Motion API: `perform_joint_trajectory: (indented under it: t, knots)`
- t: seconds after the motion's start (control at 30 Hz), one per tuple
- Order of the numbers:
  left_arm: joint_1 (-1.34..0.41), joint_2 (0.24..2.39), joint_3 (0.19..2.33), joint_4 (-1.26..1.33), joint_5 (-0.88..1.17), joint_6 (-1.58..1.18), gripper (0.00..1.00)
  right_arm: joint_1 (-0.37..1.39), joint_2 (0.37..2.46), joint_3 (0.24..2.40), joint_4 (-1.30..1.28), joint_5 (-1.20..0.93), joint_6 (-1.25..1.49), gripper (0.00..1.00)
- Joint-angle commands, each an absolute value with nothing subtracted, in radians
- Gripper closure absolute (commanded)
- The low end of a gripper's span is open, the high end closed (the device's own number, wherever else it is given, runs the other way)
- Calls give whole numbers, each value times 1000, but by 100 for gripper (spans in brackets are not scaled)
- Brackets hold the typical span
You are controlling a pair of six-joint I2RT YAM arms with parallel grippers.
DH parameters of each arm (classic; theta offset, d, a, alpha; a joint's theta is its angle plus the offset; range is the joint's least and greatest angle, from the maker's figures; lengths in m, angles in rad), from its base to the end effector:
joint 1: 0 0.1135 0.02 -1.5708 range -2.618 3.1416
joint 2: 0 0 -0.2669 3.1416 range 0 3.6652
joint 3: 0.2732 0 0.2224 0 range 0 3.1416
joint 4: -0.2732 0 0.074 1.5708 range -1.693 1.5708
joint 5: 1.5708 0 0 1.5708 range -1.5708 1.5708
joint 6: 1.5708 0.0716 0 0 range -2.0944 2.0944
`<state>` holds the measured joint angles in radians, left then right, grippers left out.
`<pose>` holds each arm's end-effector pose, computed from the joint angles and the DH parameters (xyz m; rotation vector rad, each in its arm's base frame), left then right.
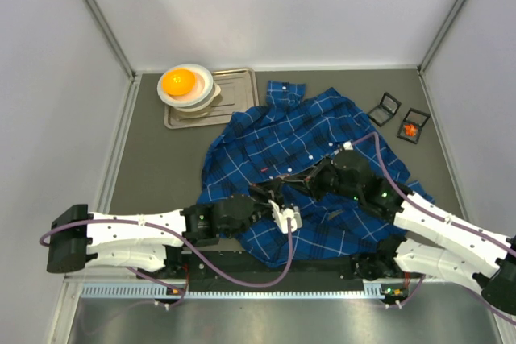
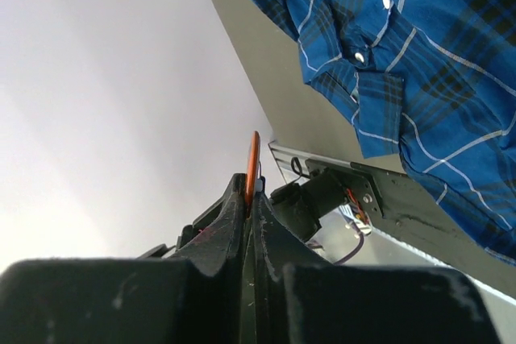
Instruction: Remove the brooch from the garment
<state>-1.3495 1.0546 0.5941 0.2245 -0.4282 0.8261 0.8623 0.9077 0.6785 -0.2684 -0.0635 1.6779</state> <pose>0.0821 -0.2296 0.2717 1.4182 1.0842 0.0108 0.1304 0.1592 0.2642 0.9491 2.3161 1.4453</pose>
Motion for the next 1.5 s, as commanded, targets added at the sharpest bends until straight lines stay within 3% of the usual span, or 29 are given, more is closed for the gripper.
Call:
perform_joint_trajectory:
  t: [0.0, 0.07, 0.47, 0.67, 0.93, 1.17, 1.3, 1.47]
  knots:
    - [-1374, 1046, 588, 282, -405, 839, 100, 871, 881, 660, -229, 18, 1677, 100]
    - [-1377, 1046, 586, 276, -405, 839, 100, 879, 859, 649, -226, 41, 1677, 100]
    - [-1385, 983, 584, 203, -338, 811, 58, 882, 795, 601, -86, 121, 1617, 100]
    - [-1384, 910, 600, 193, -377, 741, 51, 868, 772, 588, -100, 147, 1562, 100]
    - [-1351, 810, 632, 184, -353, 548, 43, 551, 742, 543, -109, 48, 1186, 100]
    - [-1258, 810, 675, 183, -333, 399, 38, 176, 797, 440, 135, -84, 1057, 100]
    - [-1137, 827, 693, 166, -295, 302, 36, -36, 974, 417, 371, -167, 1036, 100]
    - [-984, 836, 695, 187, -281, 230, 34, -132, 1304, 454, 735, -147, 1072, 100]
